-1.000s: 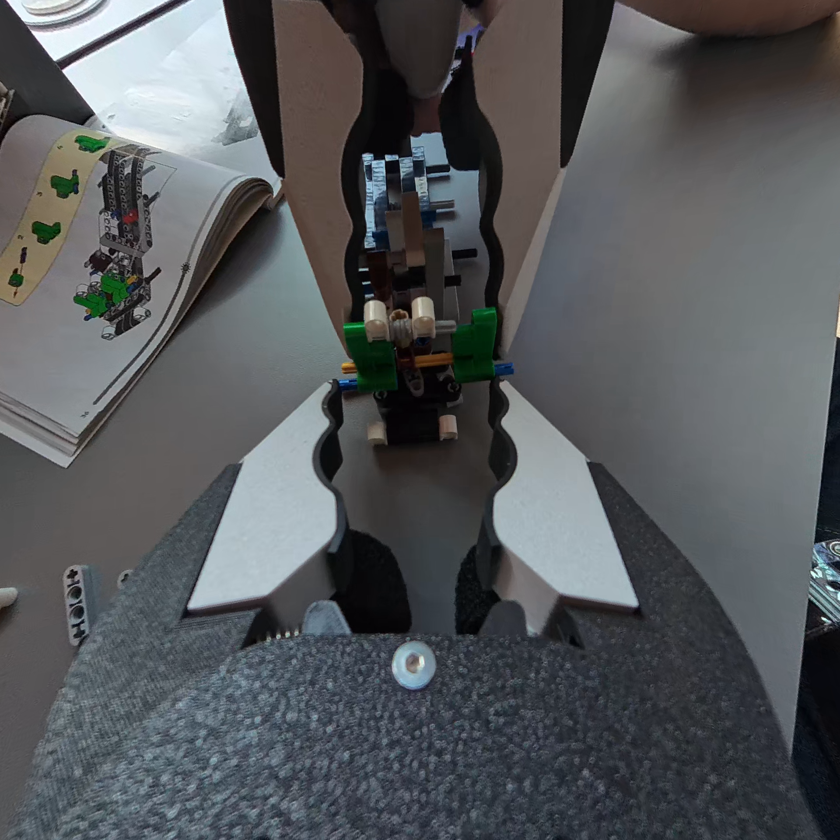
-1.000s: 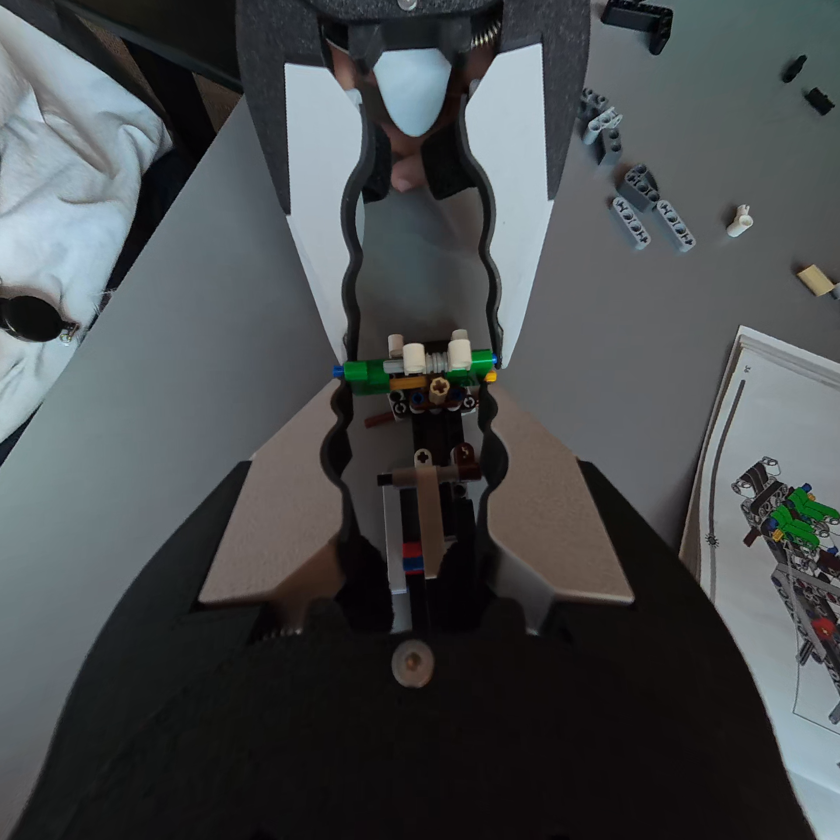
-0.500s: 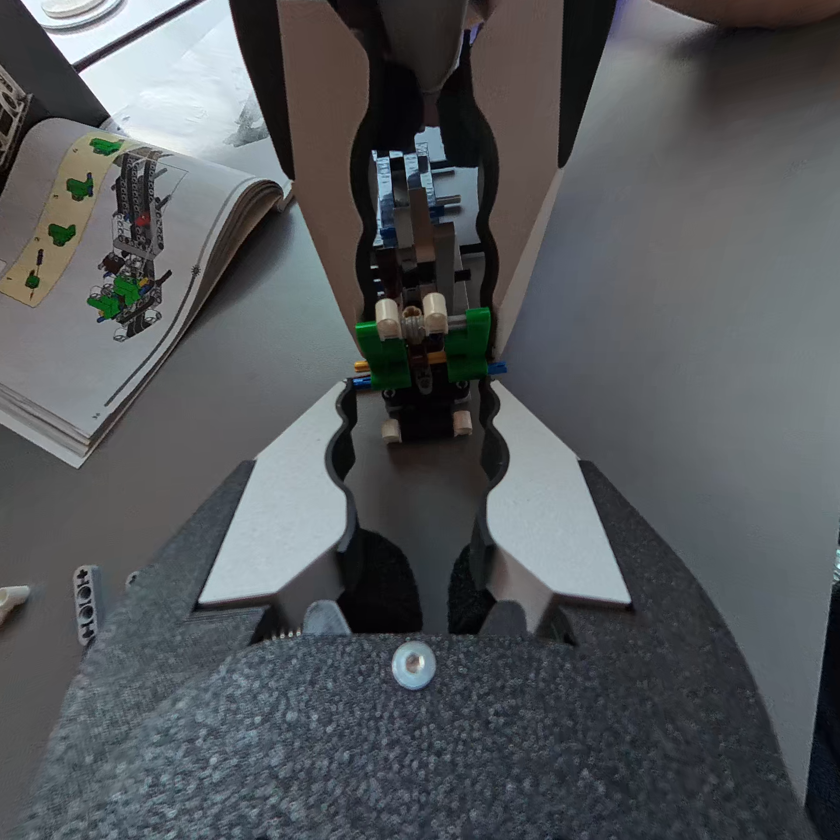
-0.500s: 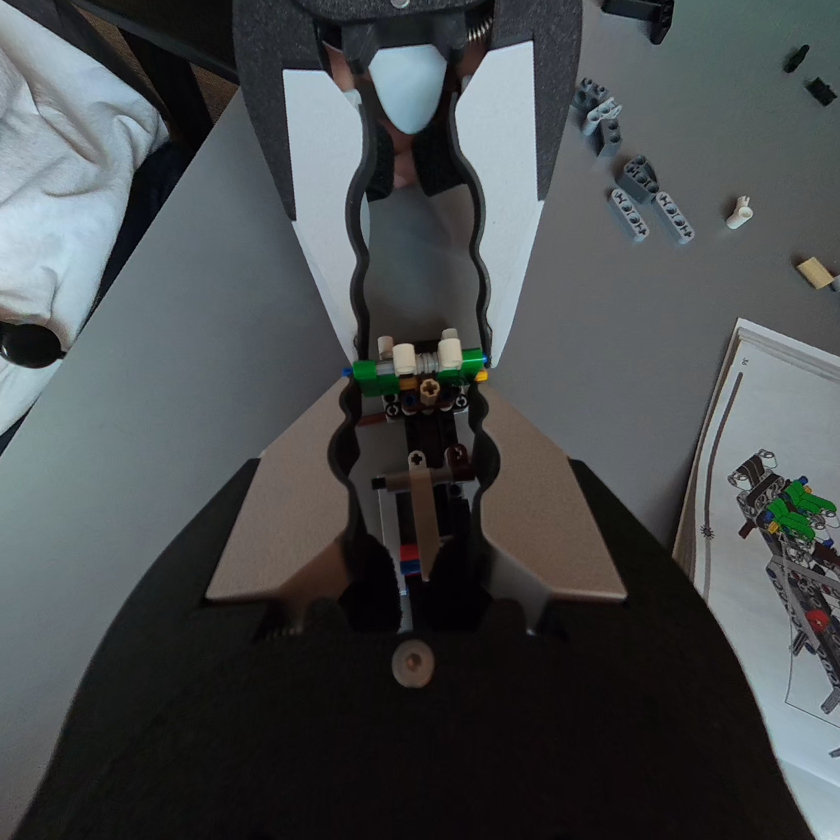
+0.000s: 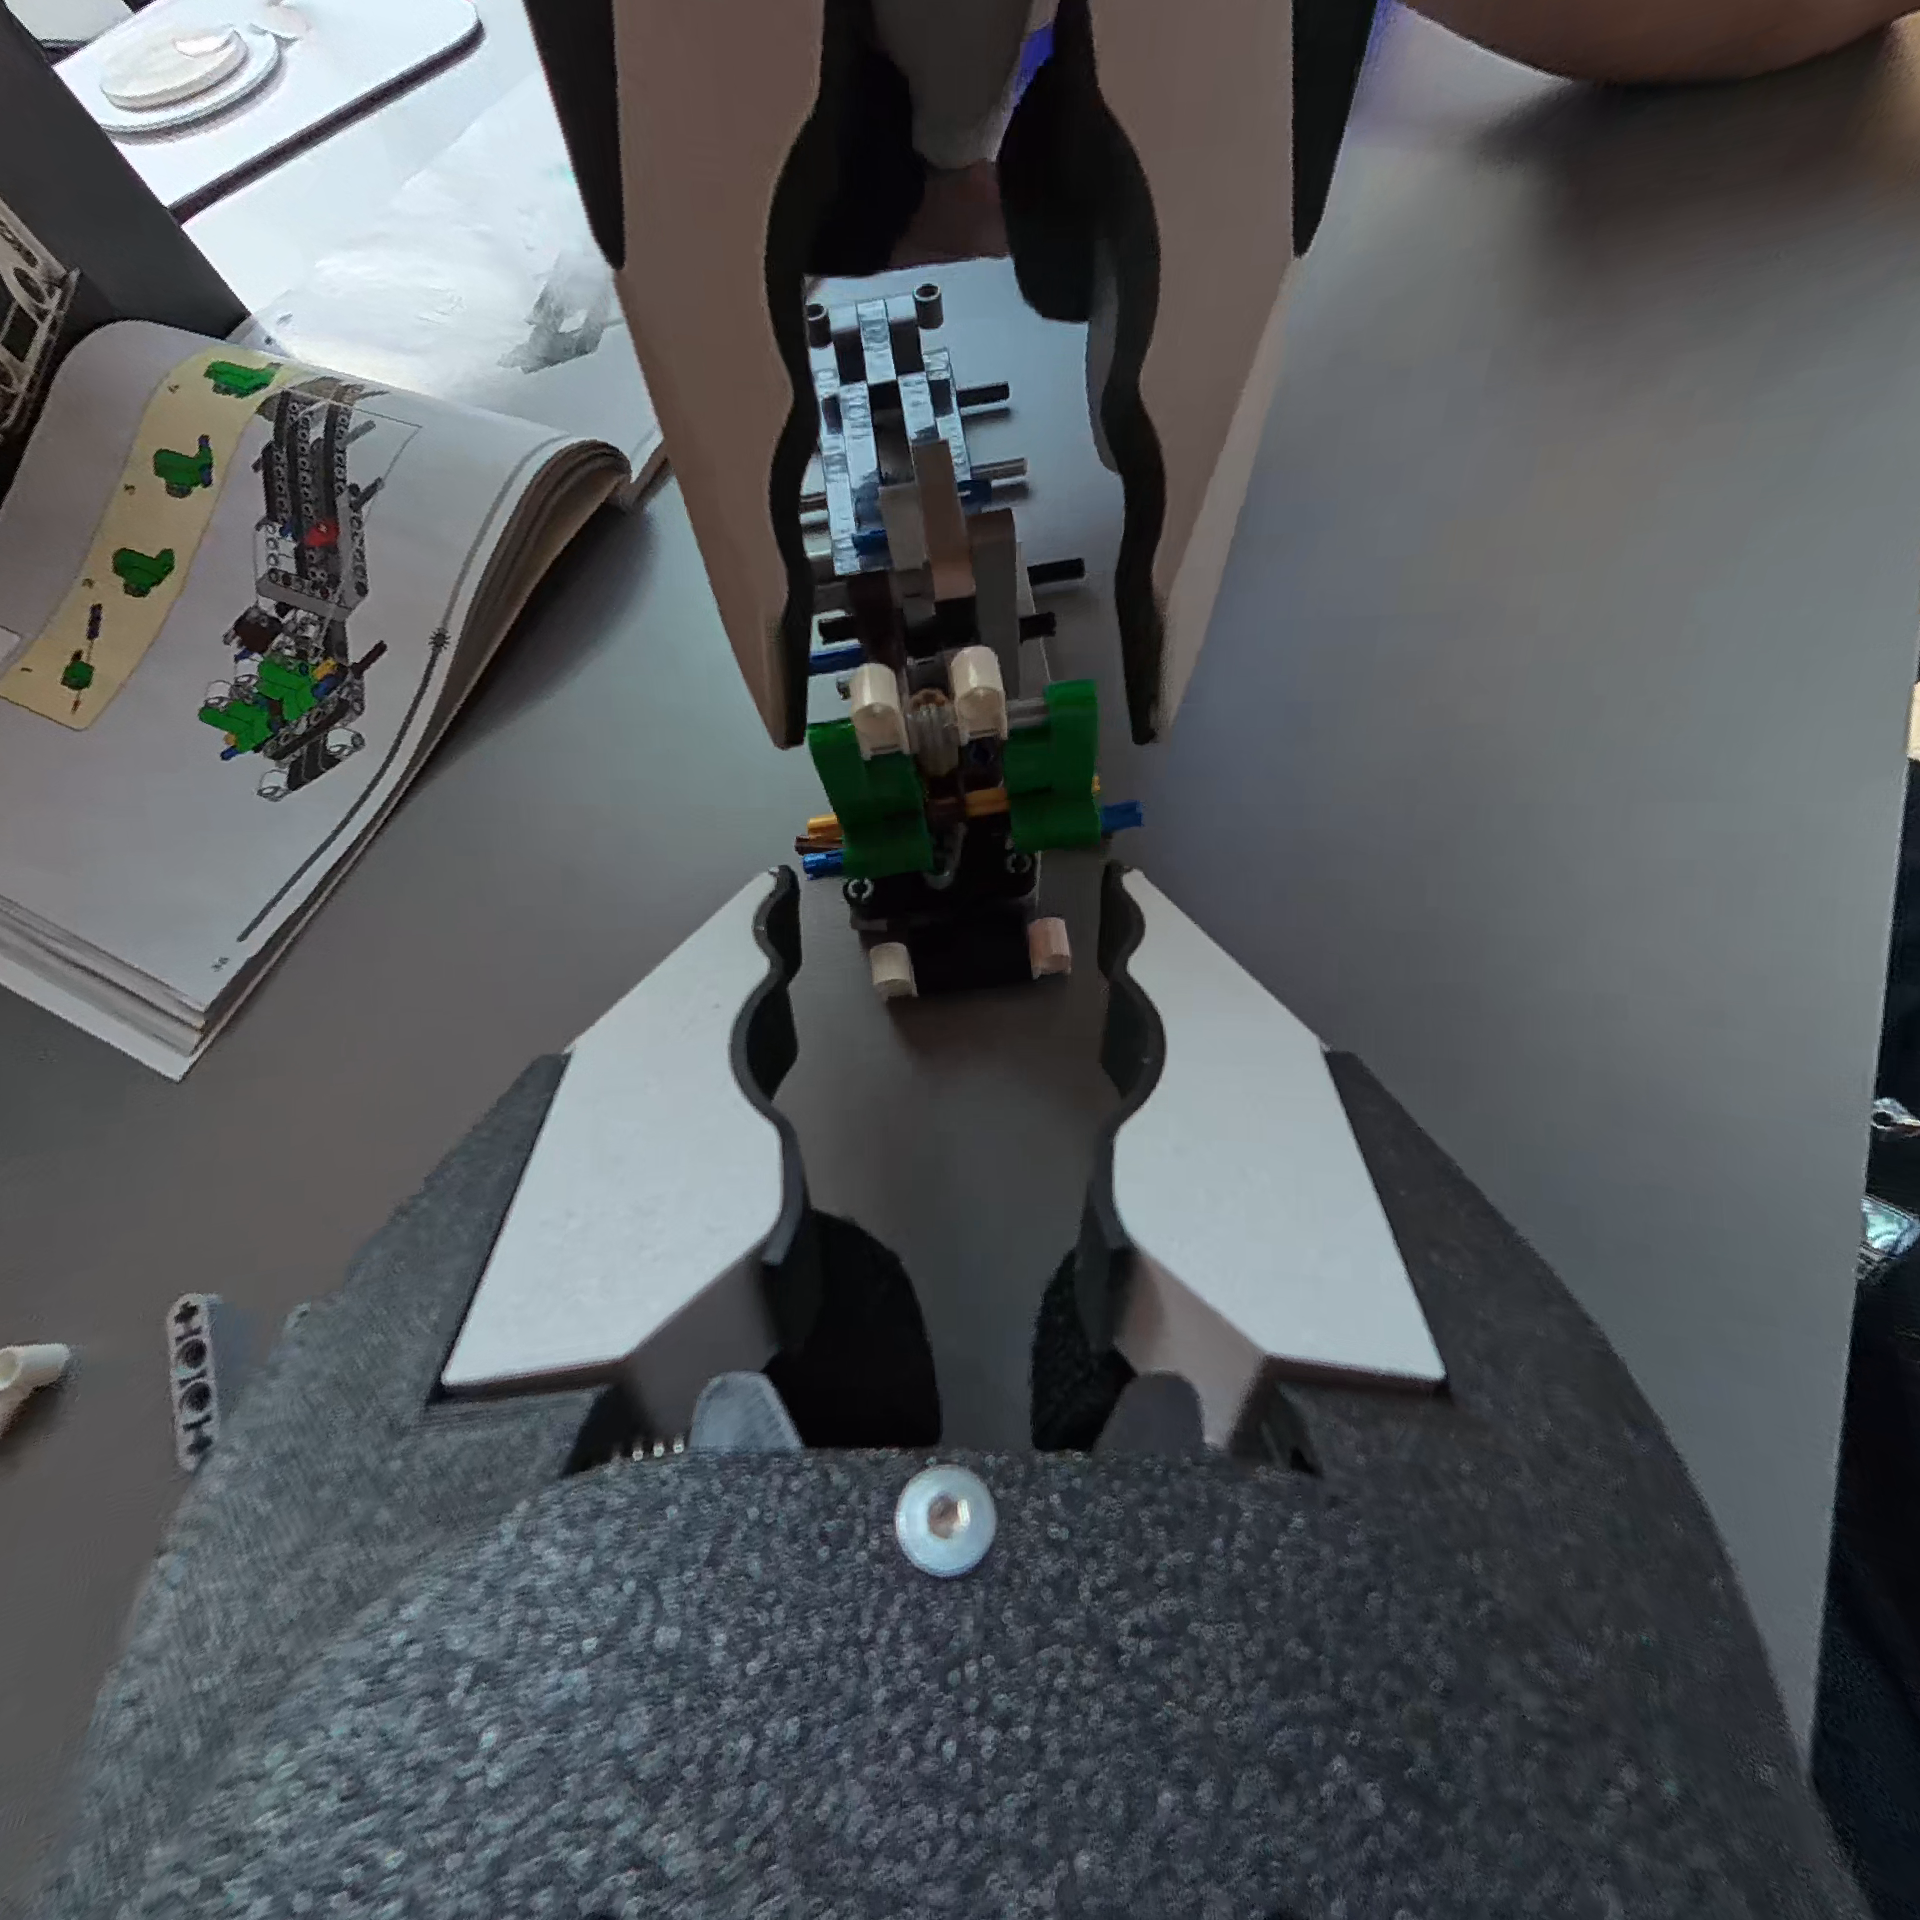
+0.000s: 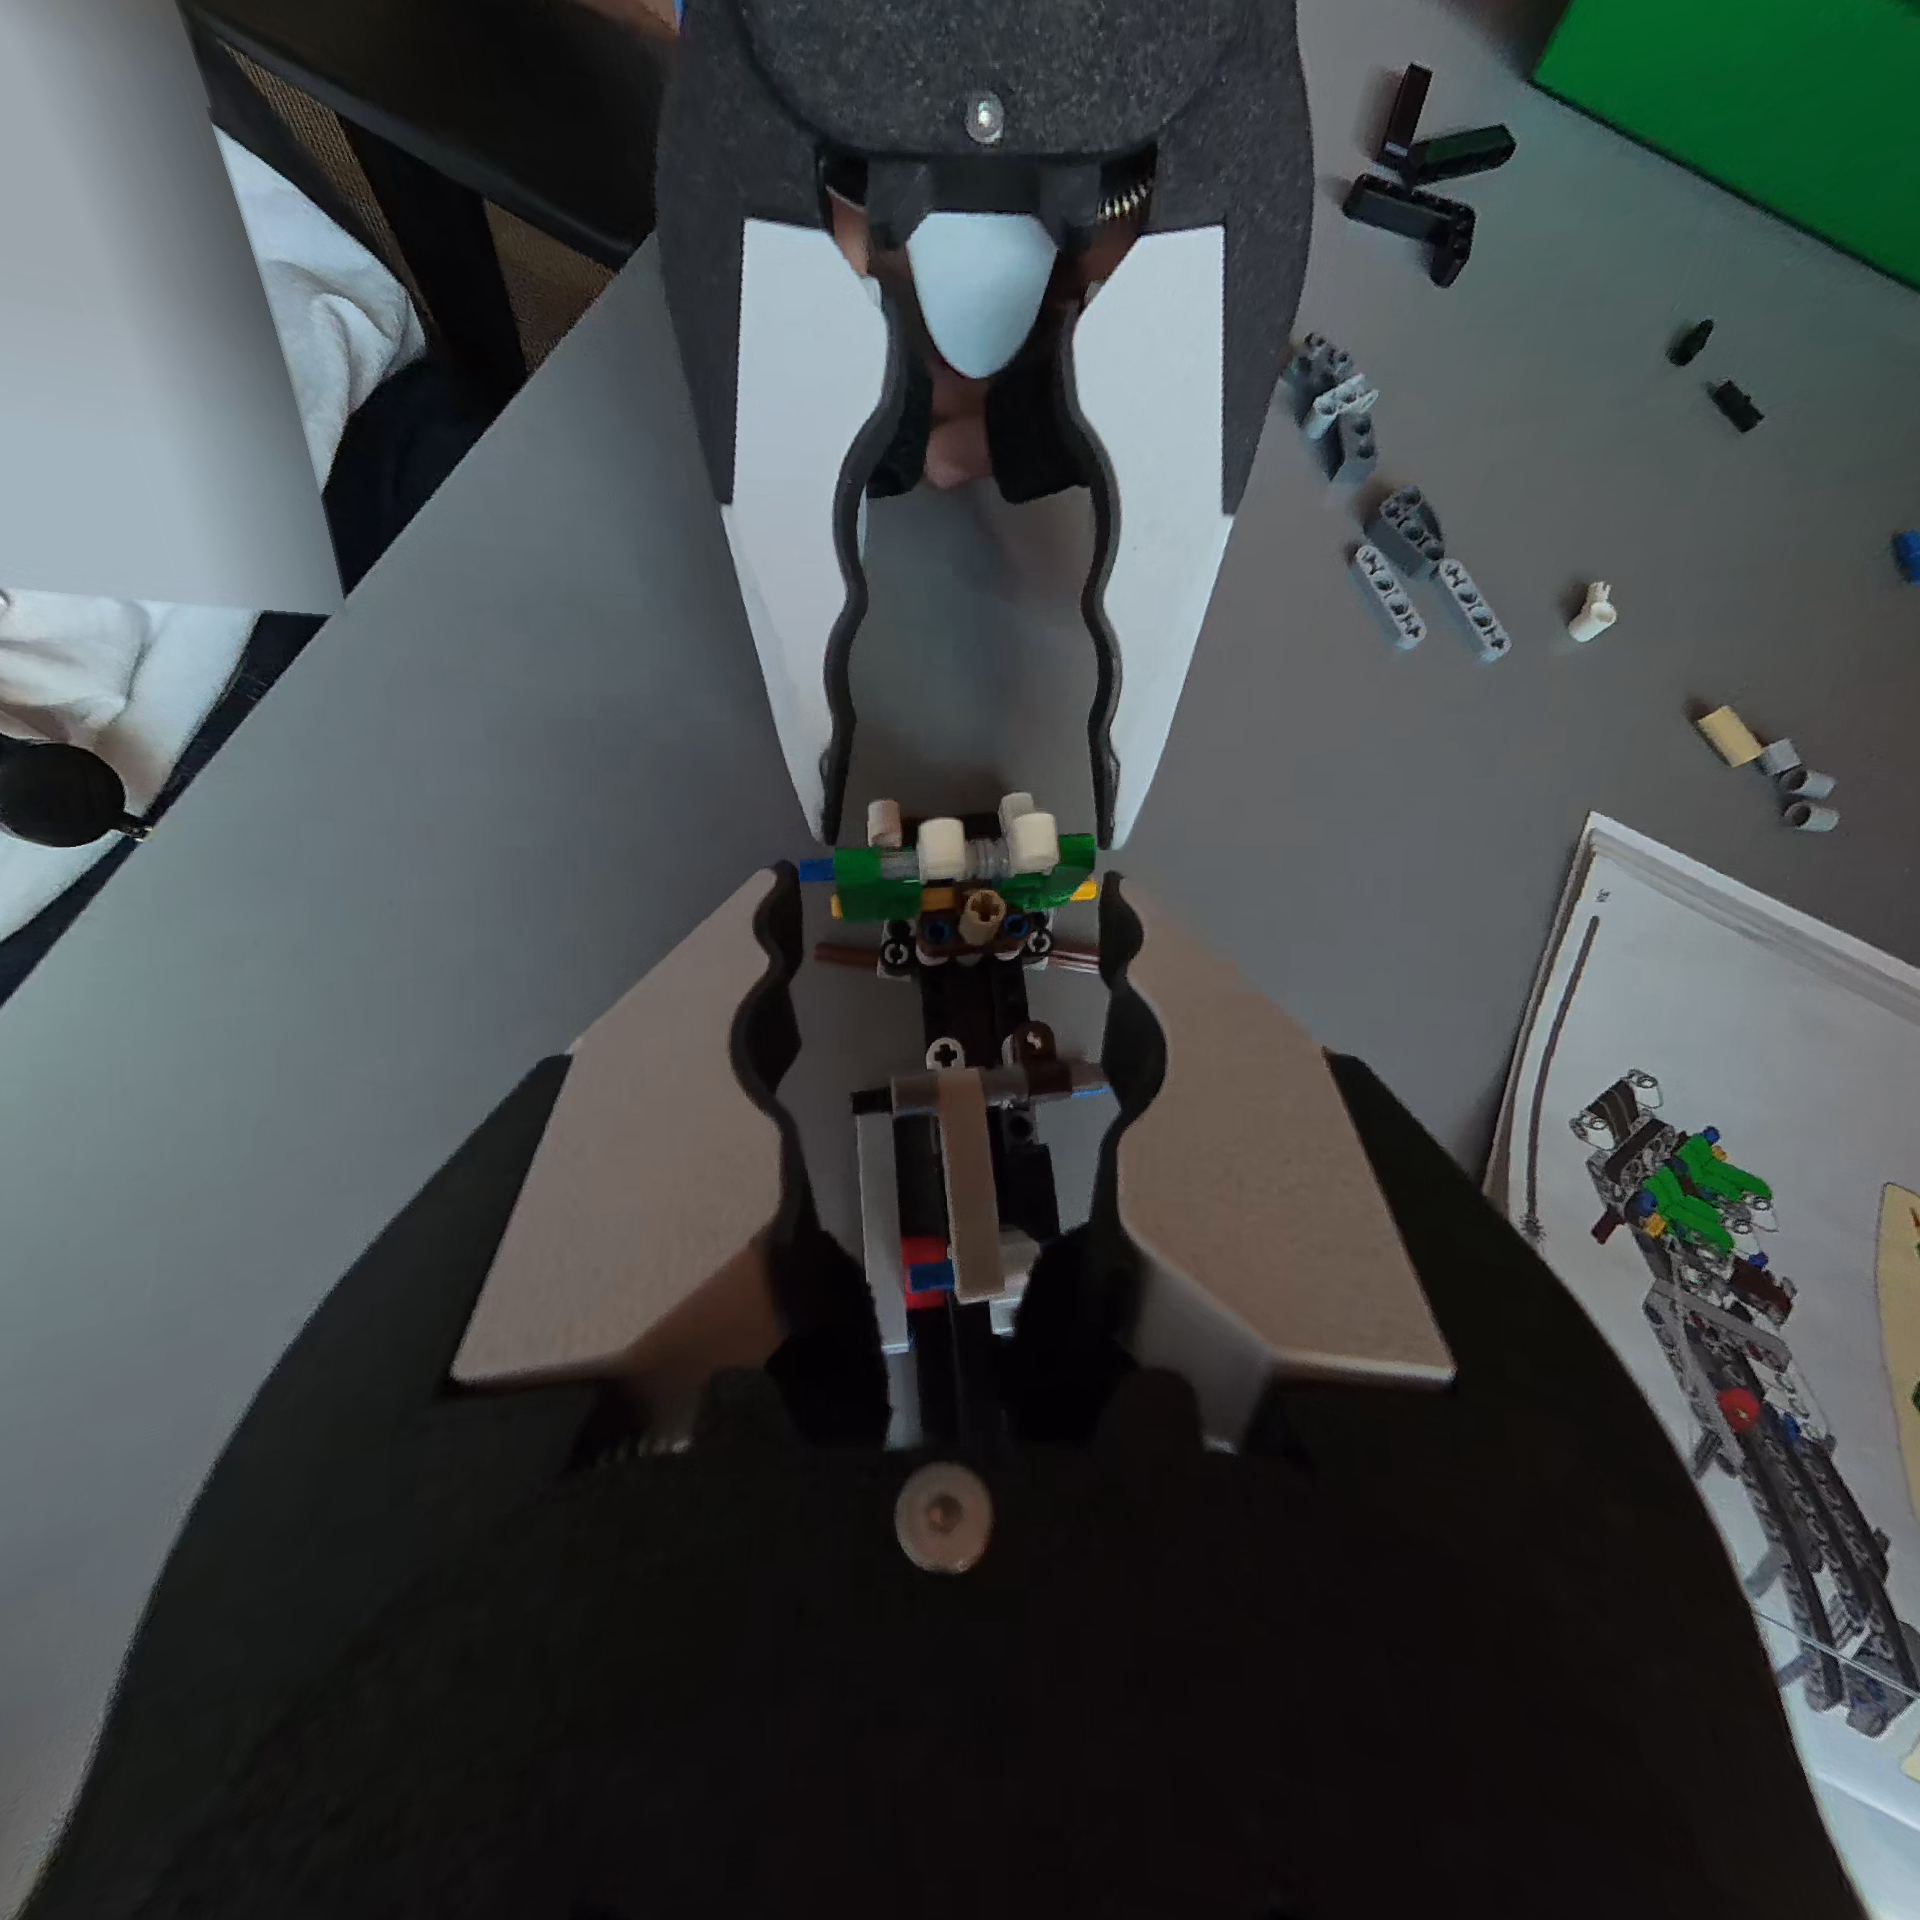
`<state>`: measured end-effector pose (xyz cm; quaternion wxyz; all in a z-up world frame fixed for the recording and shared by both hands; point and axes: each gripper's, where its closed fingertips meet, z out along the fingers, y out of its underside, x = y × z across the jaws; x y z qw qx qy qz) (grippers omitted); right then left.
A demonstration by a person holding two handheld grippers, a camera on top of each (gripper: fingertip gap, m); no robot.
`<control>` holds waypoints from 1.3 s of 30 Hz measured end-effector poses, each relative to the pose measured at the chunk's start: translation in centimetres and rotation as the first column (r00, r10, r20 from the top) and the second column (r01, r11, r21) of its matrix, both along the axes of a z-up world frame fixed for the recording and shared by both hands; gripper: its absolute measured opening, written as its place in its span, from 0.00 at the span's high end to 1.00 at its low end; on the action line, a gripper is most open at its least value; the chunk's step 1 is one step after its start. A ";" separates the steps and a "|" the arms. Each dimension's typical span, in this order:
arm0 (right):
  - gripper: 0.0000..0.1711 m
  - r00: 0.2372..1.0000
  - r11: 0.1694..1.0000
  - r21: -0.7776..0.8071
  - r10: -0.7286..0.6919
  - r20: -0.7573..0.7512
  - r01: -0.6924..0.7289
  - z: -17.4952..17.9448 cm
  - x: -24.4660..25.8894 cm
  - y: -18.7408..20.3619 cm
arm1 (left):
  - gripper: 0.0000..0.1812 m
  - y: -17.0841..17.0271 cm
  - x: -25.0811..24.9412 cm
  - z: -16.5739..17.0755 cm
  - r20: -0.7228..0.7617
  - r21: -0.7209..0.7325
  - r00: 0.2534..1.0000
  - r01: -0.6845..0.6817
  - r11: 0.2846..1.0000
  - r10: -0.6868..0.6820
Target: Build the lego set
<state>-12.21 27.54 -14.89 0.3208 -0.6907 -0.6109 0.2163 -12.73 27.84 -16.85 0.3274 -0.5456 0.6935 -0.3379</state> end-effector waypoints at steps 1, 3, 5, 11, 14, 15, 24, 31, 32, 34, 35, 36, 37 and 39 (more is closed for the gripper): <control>0.68 1.000 1.000 0.011 0.005 0.002 -0.005 0.0 -0.1 0.0 | 0.69 -0.1 -0.1 0.1 0.005 -0.017 1.000 -0.002 1.000 0.002; 0.69 1.000 1.000 0.014 0.017 0.010 -0.018 -0.3 -0.2 0.0 | 0.69 -0.4 -0.1 0.3 0.010 -0.054 1.000 -0.001 0.999 0.002; 0.71 1.000 1.000 0.010 0.027 0.009 -0.027 -0.5 -0.3 0.1 | 0.69 -0.5 0.2 0.3 0.004 -0.064 1.000 -0.009 0.998 0.009; 0.72 0.998 0.999 -0.015 0.034 -0.044 -0.035 -0.7 -0.3 0.1 | 0.70 -0.4 0.8 0.0 -0.009 -0.065 0.999 -0.032 0.997 0.032; 0.72 0.996 0.998 -0.043 0.042 -0.075 -0.046 -0.7 -0.3 0.1 | 0.70 -0.4 0.8 0.1 -0.012 -0.074 0.999 -0.033 0.997 0.032; 0.72 0.996 0.998 -0.053 0.043 -0.081 -0.047 -0.7 -0.3 0.1 | 0.70 -0.4 0.8 0.0 -0.013 -0.078 0.999 -0.033 0.996 0.032; 0.77 0.994 0.998 -0.027 0.060 -0.087 -0.062 -0.8 -0.3 0.1 | 0.74 -0.4 0.8 0.0 -0.012 -0.059 0.999 -0.030 0.998 0.030; 0.76 0.996 0.998 -0.048 0.035 -0.082 -0.039 -0.7 0.0 0.1 | 0.74 -0.4 0.9 0.1 -0.008 -0.068 1.000 -0.027 0.997 0.027; 0.72 0.996 0.998 -0.055 0.037 -0.080 -0.041 -0.7 0.1 0.0 | 0.74 -0.4 0.9 0.1 -0.006 -0.059 1.000 -0.028 0.998 0.028; 0.69 0.995 0.994 -0.095 0.045 -0.090 -0.054 -0.5 0.3 -0.5 | 0.74 -0.4 0.9 0.1 -0.005 -0.057 1.000 -0.029 0.998 0.028; 0.69 0.995 0.992 -0.109 0.047 -0.093 -0.057 -0.4 0.4 -0.6 | 0.74 -0.4 0.9 0.1 -0.006 -0.058 1.000 -0.028 0.998 0.028; 0.69 0.995 0.993 -0.109 0.040 -0.095 -0.050 -0.2 0.6 -0.4 | 0.74 -0.4 0.9 0.1 -0.005 -0.060 1.000 -0.029 0.998 0.028; 0.70 0.995 0.994 -0.100 0.034 -0.095 -0.044 -0.1 0.7 -0.3 | 0.74 -0.4 0.9 0.1 -0.004 -0.062 1.000 -0.029 0.998 0.029; 0.71 0.994 0.995 -0.093 0.033 -0.107 -0.043 0.2 0.7 -0.2 | 0.74 -0.4 0.9 0.2 0.002 -0.060 1.000 -0.028 0.998 0.028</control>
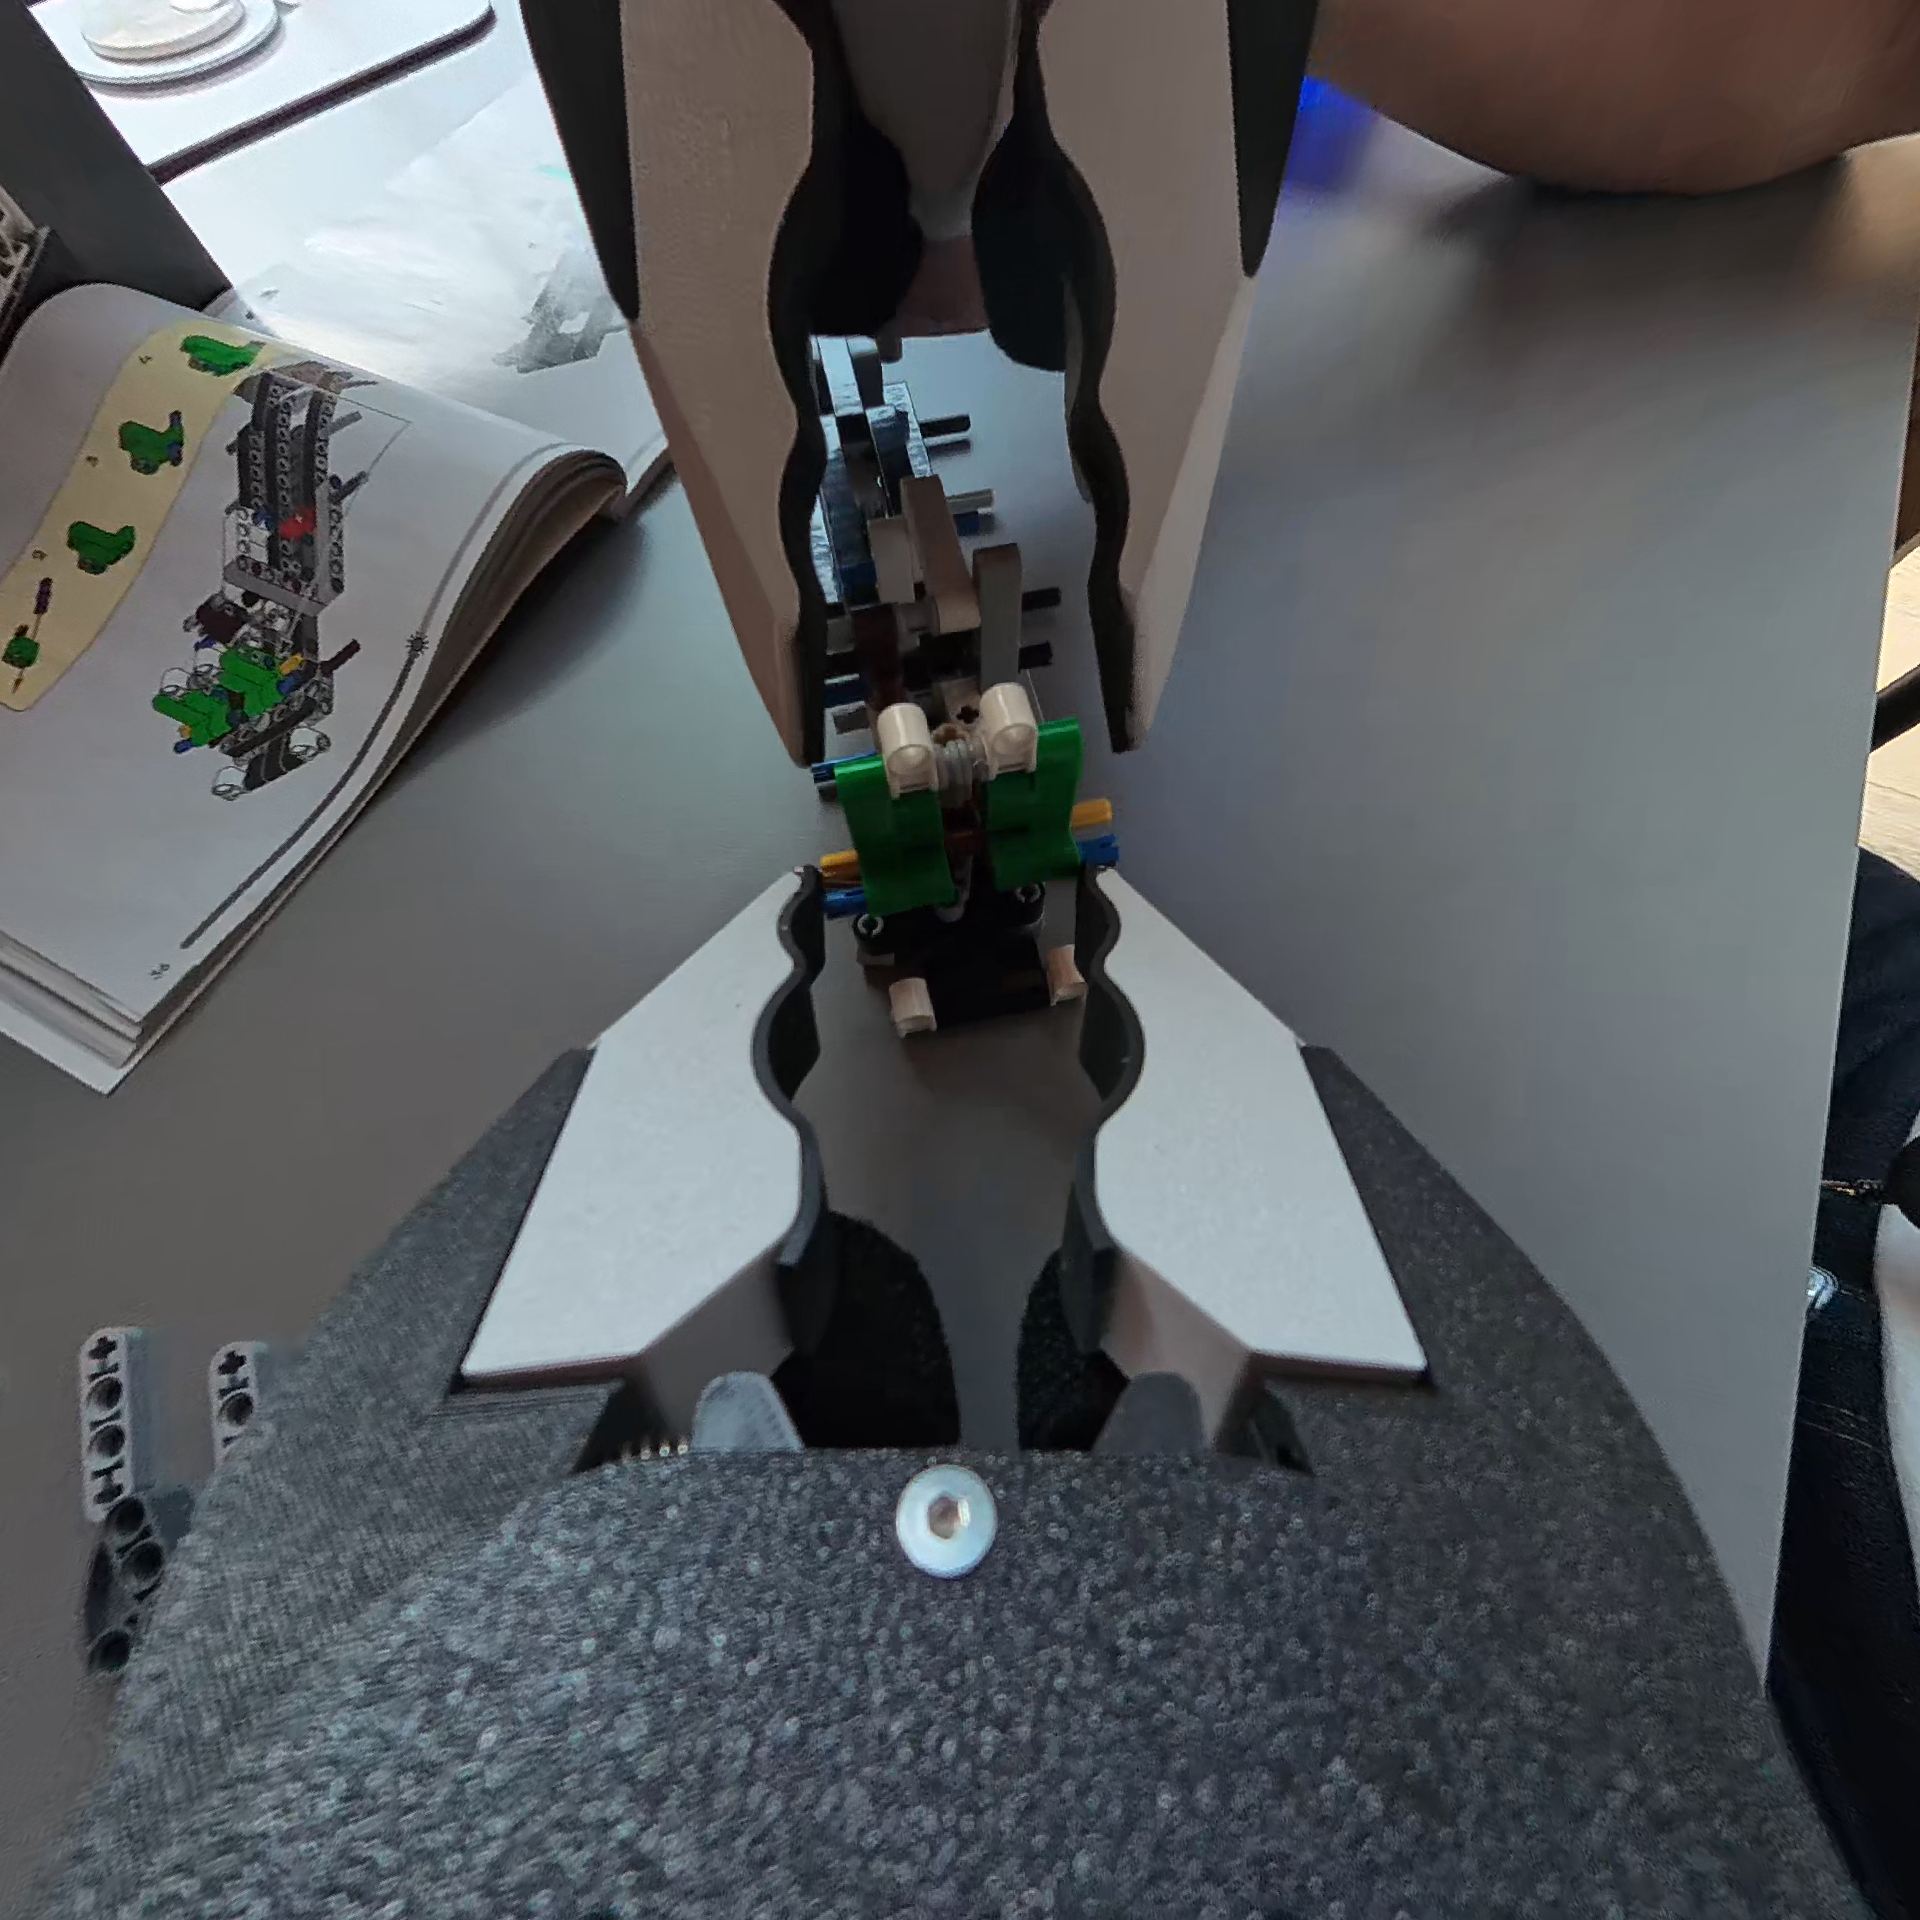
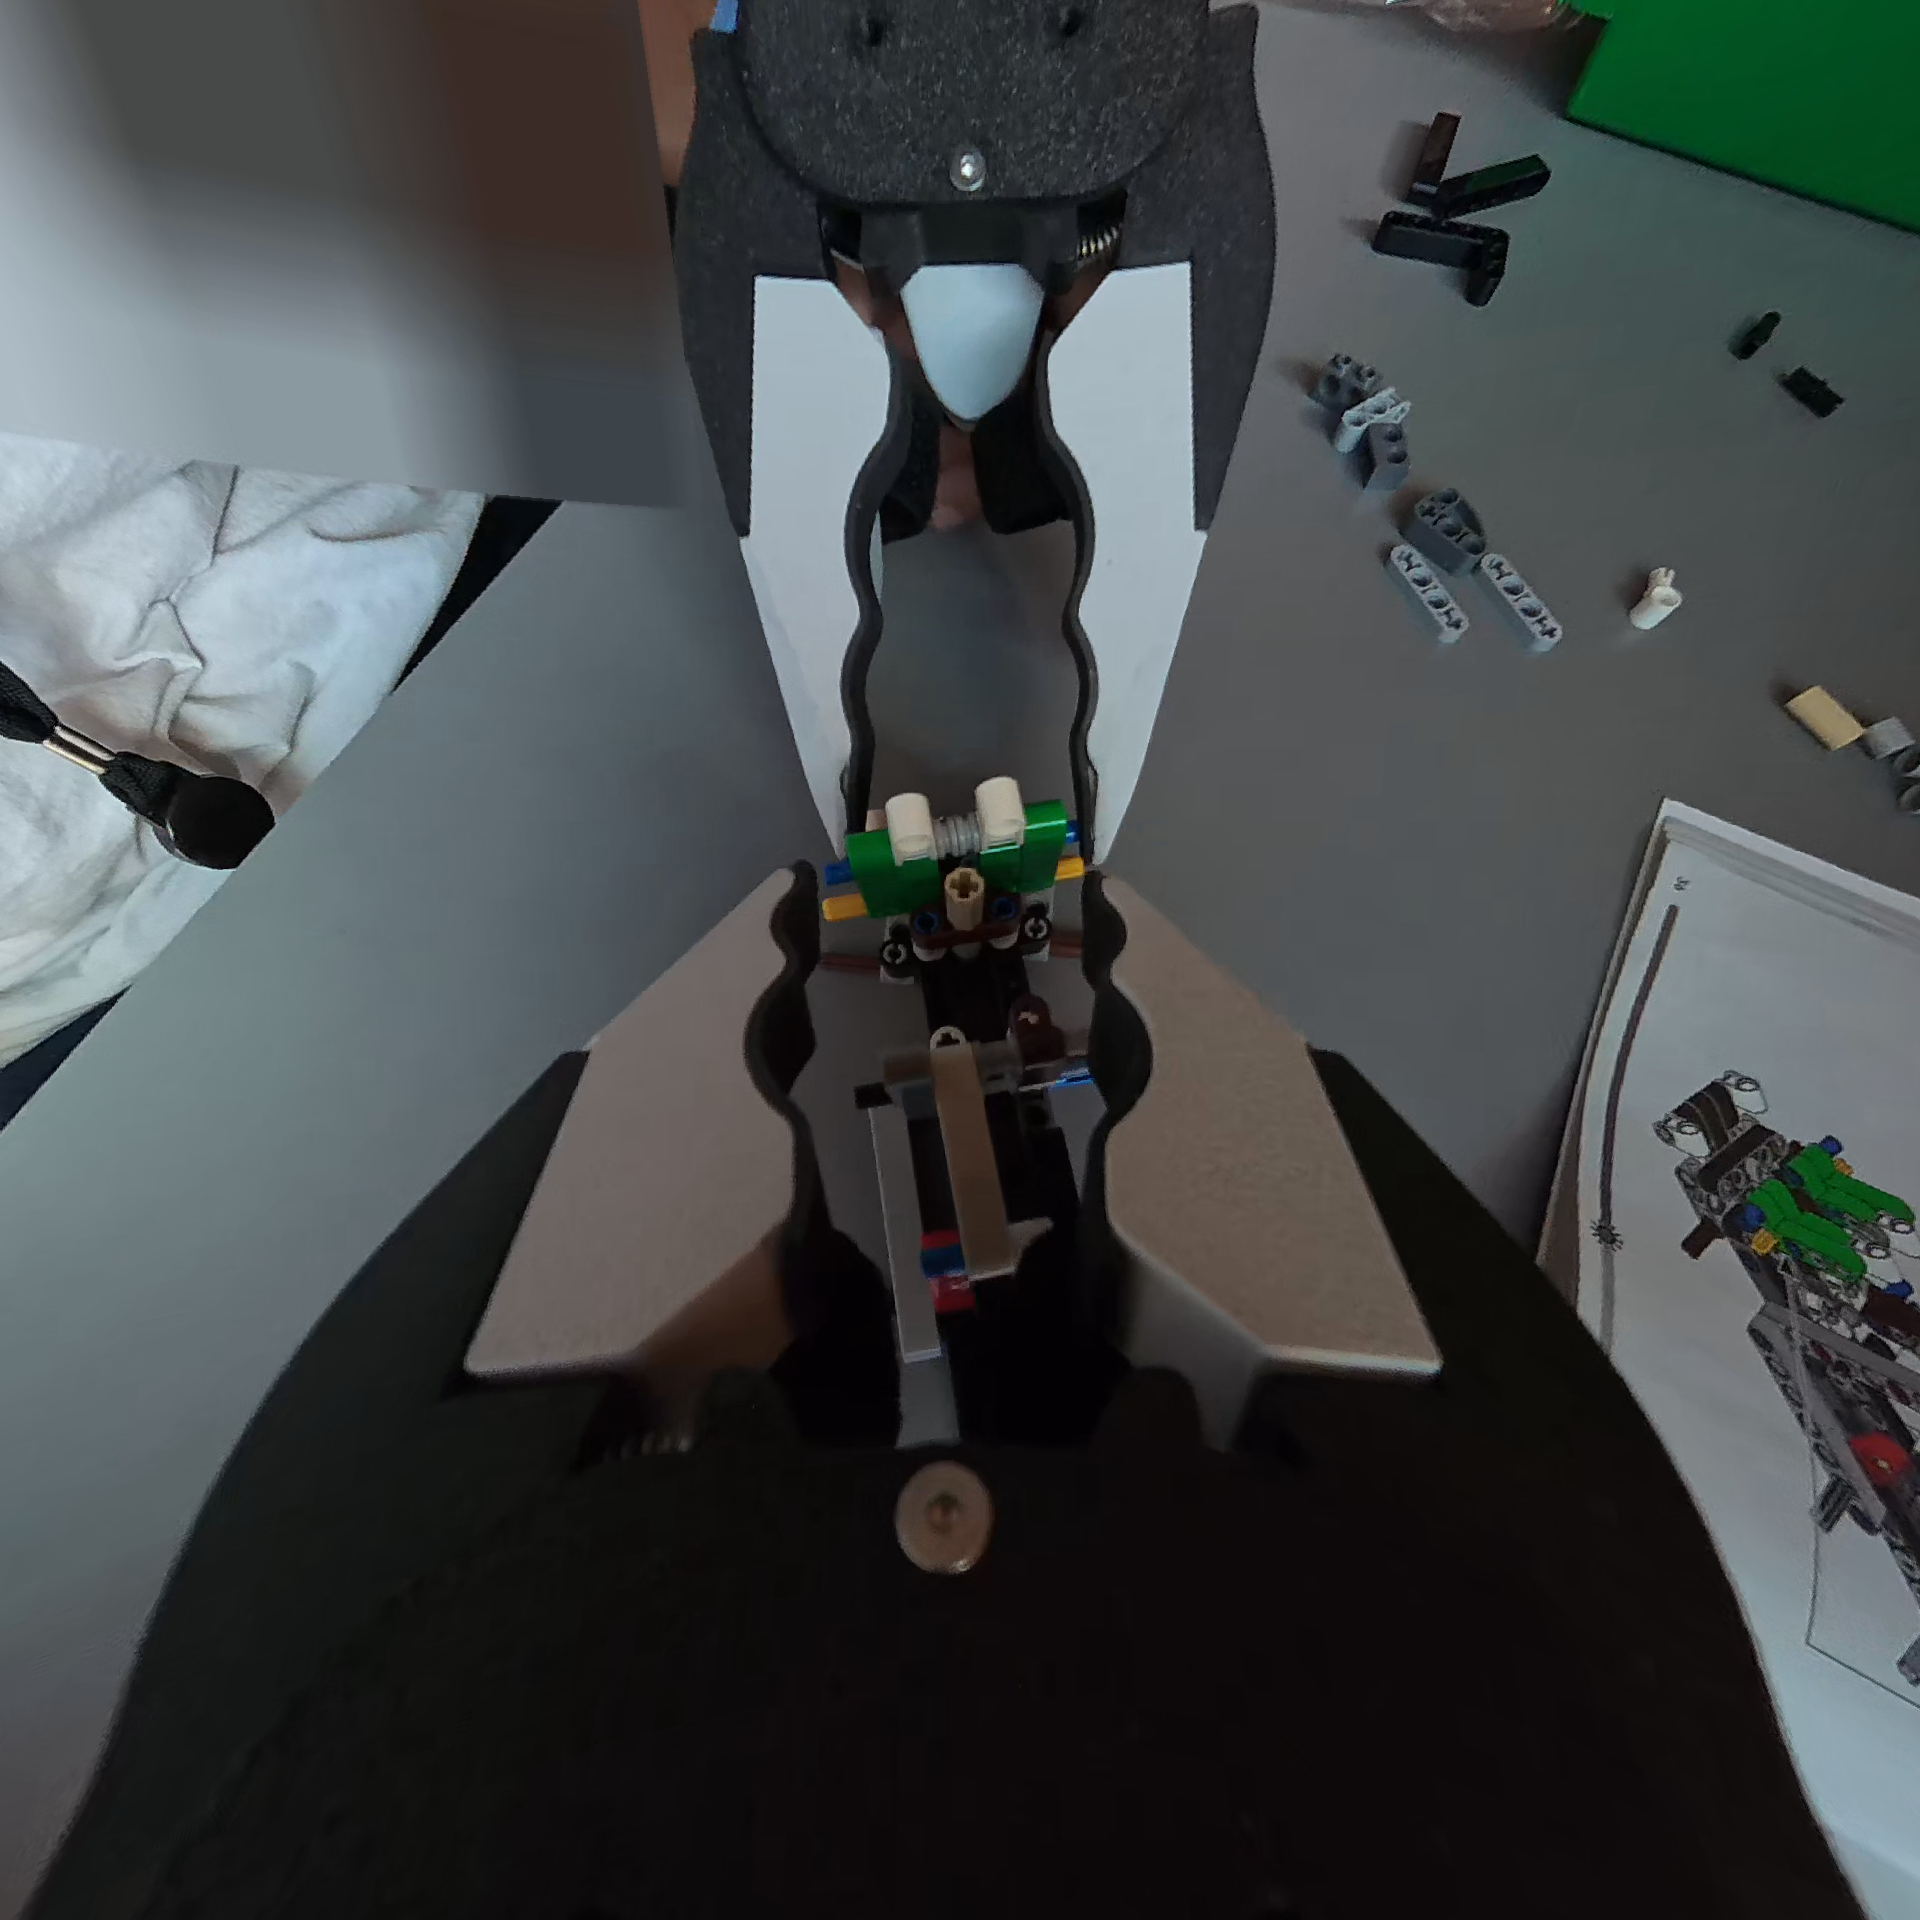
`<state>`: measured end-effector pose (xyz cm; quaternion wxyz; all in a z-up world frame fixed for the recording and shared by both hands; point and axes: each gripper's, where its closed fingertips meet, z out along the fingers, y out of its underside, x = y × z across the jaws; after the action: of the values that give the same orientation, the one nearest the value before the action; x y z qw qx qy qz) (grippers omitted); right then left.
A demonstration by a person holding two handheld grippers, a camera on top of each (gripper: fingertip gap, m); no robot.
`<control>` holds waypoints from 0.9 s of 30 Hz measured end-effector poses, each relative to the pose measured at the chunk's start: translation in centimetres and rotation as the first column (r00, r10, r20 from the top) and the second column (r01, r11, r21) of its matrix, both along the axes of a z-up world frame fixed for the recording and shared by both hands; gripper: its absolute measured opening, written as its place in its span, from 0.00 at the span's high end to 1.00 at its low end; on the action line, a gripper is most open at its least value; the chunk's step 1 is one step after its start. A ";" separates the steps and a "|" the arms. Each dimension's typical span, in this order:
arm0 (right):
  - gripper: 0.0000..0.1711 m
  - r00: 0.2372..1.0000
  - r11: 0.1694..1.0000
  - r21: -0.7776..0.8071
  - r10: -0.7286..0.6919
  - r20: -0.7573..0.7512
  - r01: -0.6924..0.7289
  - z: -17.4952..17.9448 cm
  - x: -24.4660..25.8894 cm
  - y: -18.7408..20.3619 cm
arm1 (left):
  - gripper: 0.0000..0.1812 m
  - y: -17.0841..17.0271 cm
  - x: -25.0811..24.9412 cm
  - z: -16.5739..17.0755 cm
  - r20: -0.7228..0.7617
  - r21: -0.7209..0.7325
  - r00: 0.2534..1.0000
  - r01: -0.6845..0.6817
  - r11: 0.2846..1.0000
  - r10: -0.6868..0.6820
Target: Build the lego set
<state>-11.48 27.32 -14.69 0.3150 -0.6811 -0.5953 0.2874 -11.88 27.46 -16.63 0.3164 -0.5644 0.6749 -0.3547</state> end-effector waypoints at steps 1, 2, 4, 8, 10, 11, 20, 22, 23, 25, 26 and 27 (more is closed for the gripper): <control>0.72 1.000 1.000 0.002 -0.005 -0.004 0.005 0.1 0.0 0.1 | 0.74 0.0 0.0 0.1 0.005 0.002 1.000 -0.001 1.000 0.001; 0.73 1.000 1.000 0.010 -0.014 -0.004 0.014 0.3 0.2 0.3 | 0.74 0.0 -0.1 0.2 0.011 0.003 1.000 -0.002 1.000 0.002; 0.74 0.999 0.999 0.018 -0.027 -0.032 0.027 1.2 0.3 0.4 | 0.74 0.2 -0.3 0.3 0.019 -0.002 1.000 -0.011 1.000 0.011; 0.75 0.992 0.996 0.029 -0.078 -0.099 0.081 3.1 0.4 0.6 | 0.74 0.5 -1.2 0.7 0.024 -0.023 0.999 -0.028 0.999 0.029; 0.73 0.992 0.994 0.027 -0.108 -0.072 0.110 2.7 0.6 0.2 | 0.74 0.5 -1.4 1.0 0.030 -0.025 0.999 -0.032 0.999 0.033; 0.71 0.992 0.993 0.017 -0.119 -0.049 0.120 2.4 0.7 -0.2 | 0.72 0.4 -1.4 1.0 0.025 -0.024 0.999 -0.029 0.999 0.030; 0.68 0.950 0.952 -0.008 -0.304 -0.075 0.304 1.9 1.9 -3.1 | 0.62 0.3 -0.5 -0.1 -0.006 0.023 0.996 -0.084 0.996 0.084; 0.68 0.926 0.930 -0.022 -0.368 -0.086 0.367 1.9 2.6 -3.8 | 0.61 0.0 -0.1 -0.2 -0.014 0.005 0.997 -0.082 0.997 0.082; 0.67 0.913 0.917 -0.028 -0.399 -0.091 0.398 1.8 3.0 -4.1 | 0.61 0.0 0.0 -0.3 -0.022 0.004 0.996 -0.085 0.996 0.085; 0.67 0.882 0.891 -0.051 -0.453 -0.130 0.451 2.2 3.4 -4.9 | 0.59 0.0 0.5 -0.4 -0.023 0.007 0.996 -0.090 0.996 0.090; 0.68 0.866 0.880 -0.069 -0.476 -0.157 0.471 2.5 3.5 -5.4 | 0.59 0.0 0.7 -0.3 -0.020 0.007 0.996 -0.089 0.996 0.089; 0.68 0.848 0.867 -0.086 -0.498 -0.181 0.490 2.9 3.6 -5.9 | 0.58 -0.1 1.0 -0.3 -0.018 0.007 0.996 -0.087 0.996 0.087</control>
<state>-7.87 21.45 -11.81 0.4233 -0.7848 -0.3607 0.2735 -10.91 27.39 -16.93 0.3270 -0.5954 0.6537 -0.3335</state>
